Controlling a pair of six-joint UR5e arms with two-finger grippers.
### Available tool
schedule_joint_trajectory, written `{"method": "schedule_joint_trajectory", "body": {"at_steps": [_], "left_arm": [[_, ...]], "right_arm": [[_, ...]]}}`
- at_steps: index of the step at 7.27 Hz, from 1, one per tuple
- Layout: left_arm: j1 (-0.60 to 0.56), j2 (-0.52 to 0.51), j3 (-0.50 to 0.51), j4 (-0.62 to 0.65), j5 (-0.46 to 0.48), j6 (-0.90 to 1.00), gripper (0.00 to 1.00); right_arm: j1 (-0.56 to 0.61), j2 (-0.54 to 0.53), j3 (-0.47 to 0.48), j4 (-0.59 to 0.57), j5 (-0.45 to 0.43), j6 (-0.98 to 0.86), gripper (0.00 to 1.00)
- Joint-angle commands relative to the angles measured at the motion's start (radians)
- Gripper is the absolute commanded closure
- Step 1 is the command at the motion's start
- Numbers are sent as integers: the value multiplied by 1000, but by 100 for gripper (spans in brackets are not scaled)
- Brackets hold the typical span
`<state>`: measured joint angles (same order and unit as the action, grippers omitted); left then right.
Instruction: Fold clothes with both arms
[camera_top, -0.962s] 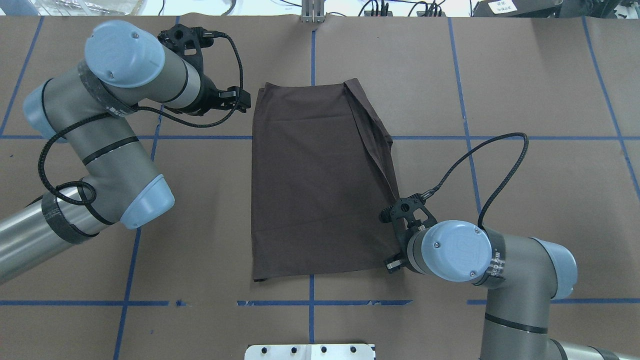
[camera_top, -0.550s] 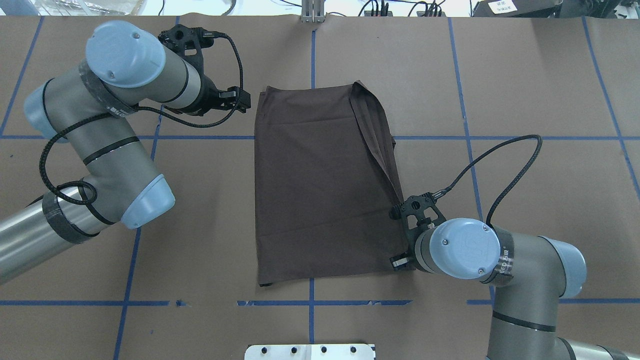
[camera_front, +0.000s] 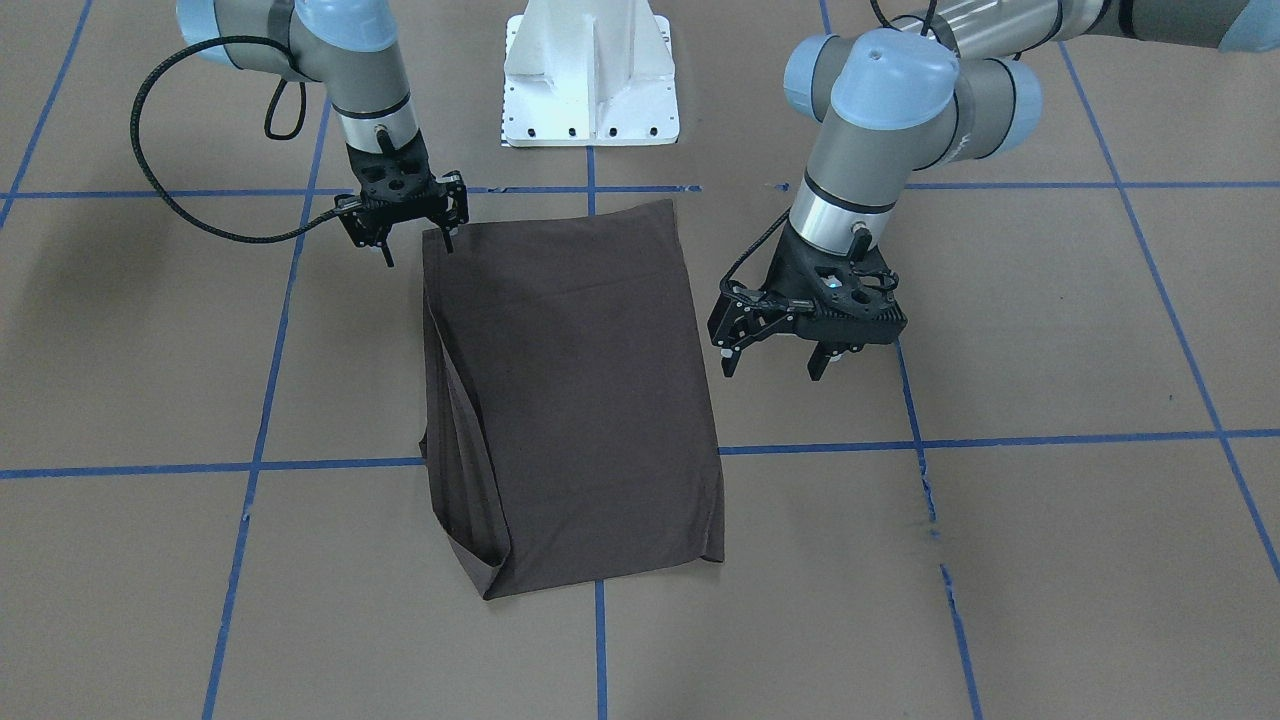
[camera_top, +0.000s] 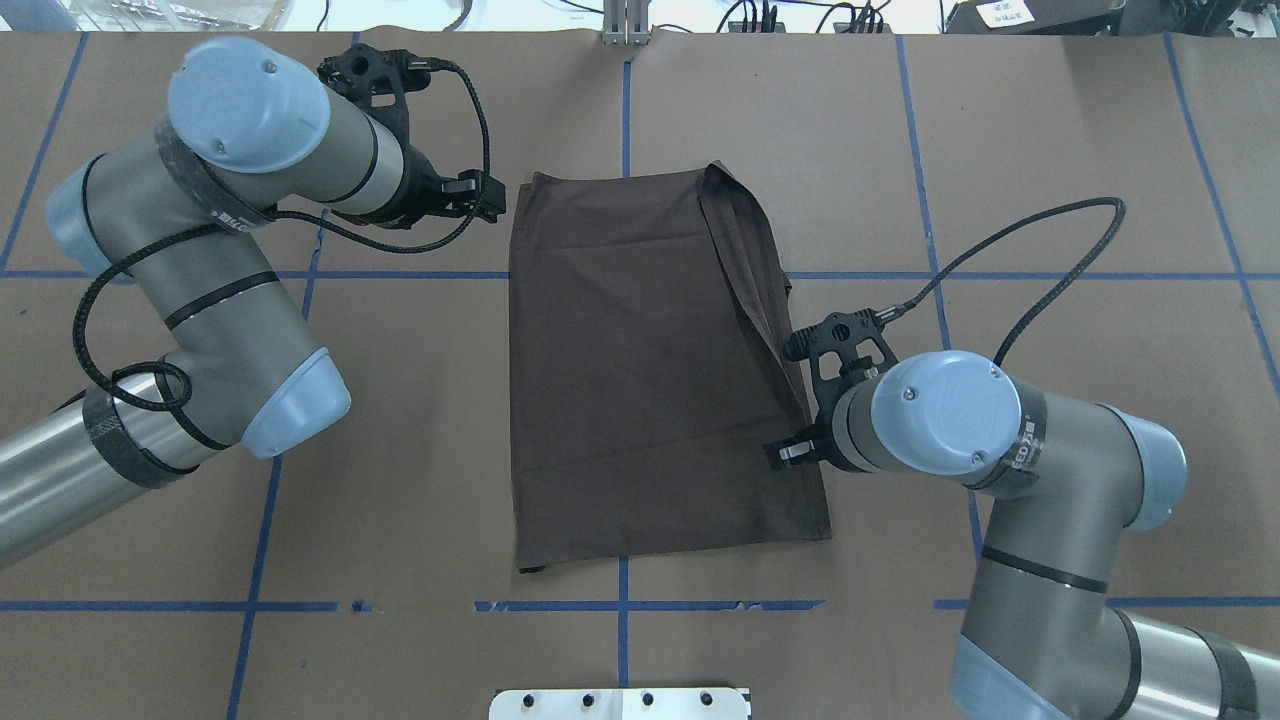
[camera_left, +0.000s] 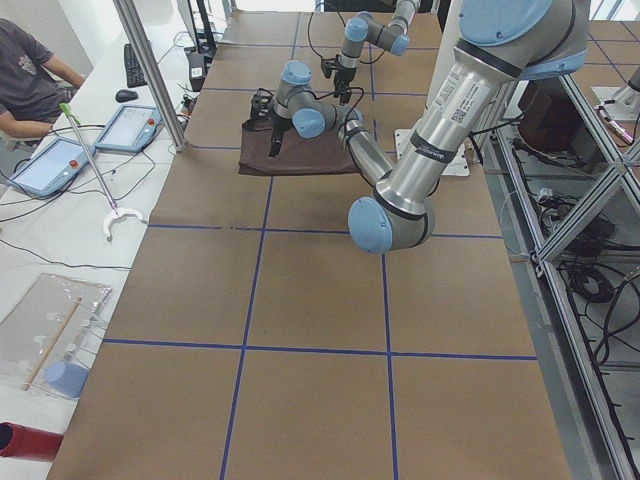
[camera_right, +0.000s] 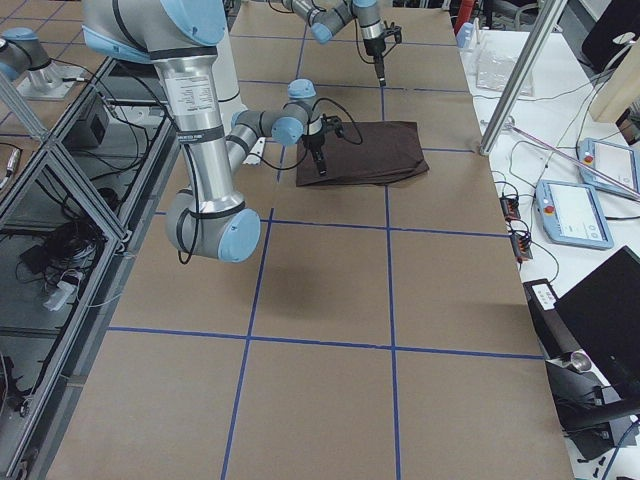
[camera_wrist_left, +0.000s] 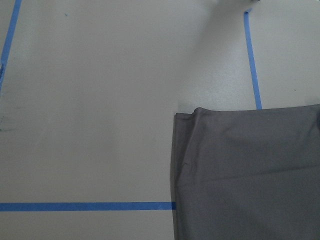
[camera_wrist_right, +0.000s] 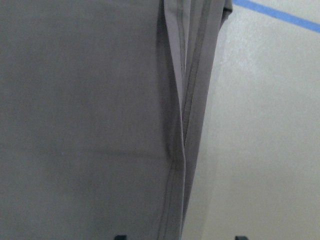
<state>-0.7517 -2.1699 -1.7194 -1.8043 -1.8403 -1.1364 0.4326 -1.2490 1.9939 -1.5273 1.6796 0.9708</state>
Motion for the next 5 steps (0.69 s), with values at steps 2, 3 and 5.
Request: {"method": "schedule_joint_trajectory", "body": {"at_steps": [2,3,5], "left_arm": [[0,-2,-14,-38,1,6,0],[0,-1,-16,-44,1,7,0],[-1,2,-48,-43,1,9,0]], "right_arm": [[104,215,-214,1,40,-9,0],[144,280,-303,3,61,-35,0],[201,348,-433,4,97,-124,0]]}}
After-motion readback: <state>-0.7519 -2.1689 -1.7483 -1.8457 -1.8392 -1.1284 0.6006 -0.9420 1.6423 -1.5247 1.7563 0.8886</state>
